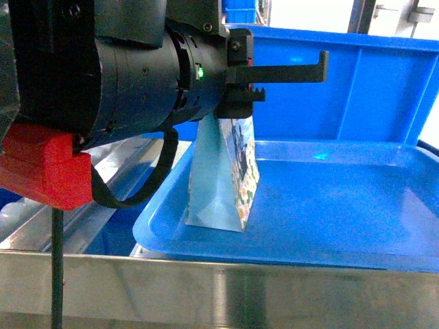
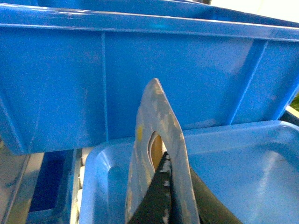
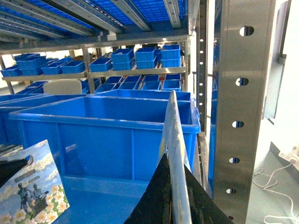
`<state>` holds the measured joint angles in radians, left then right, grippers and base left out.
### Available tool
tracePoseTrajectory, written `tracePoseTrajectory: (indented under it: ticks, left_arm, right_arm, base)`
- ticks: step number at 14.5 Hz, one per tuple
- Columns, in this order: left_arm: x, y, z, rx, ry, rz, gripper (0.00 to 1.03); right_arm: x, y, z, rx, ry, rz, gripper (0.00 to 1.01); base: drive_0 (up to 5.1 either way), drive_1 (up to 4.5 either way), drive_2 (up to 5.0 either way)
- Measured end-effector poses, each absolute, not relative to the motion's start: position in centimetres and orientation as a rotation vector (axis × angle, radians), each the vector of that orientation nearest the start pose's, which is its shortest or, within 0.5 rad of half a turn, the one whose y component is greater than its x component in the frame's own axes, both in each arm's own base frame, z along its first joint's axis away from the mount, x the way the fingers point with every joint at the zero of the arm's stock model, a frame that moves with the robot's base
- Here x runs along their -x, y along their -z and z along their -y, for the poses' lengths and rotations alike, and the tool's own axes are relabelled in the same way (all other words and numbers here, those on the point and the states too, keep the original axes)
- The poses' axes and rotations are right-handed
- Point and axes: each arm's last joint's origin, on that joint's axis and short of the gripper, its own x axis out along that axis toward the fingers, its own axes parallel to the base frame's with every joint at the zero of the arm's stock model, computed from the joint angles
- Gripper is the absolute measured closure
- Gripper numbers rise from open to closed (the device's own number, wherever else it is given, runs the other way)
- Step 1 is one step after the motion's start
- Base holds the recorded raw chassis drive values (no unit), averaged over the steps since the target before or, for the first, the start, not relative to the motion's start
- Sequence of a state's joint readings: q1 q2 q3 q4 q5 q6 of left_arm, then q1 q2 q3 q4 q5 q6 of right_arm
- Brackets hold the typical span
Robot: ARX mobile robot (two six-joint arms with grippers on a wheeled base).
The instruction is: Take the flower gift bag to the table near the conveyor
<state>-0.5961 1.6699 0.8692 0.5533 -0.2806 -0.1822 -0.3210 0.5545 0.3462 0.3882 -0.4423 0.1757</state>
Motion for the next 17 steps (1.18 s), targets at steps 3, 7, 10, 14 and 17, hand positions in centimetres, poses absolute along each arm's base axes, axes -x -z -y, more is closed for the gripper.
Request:
tracePoseTrajectory:
  ticks: [3, 7, 10, 14, 17]
  left_arm:
    - [-29.3, -20.9, 19.4, 0.036, 0.243, -0.233, 1.01]
    - [-29.3, -20.9, 19.3, 0.030, 0.230, -0.227, 1.01]
    - [-29.4, -20.9, 19.1, 0.022, 0.214, -0.214, 1.01]
    - [-29.2, -23.3, 18.0, 0.032, 0.200, -0.116, 1.01]
    - [-28.2, -25.1, 16.3, 0.030, 0.185, -0.044, 1.01]
  right_arm:
    - [-13.7, -26.7, 3.2, -0.108, -0.135, 0.156, 0.99]
    - [-13.7, -26.7, 3.2, -0.108, -0.135, 0.156, 0.99]
    - [-13.7, -26.7, 3.2, -0.107, -0.135, 0.156, 0.99]
    - [-13.7, -26.7, 3.2, -0.108, -0.135, 0.156, 0.99]
    - [-13.7, -26.7, 3.2, -0.108, -0.135, 0.156, 0.99]
  base:
    - [0.0, 0.00, 0.0]
    - [0.0, 0.00, 0.0]
    - [0.0, 0.00, 0.0]
    - [0.0, 0.00, 0.0]
    - [0.0, 0.00, 0.0]
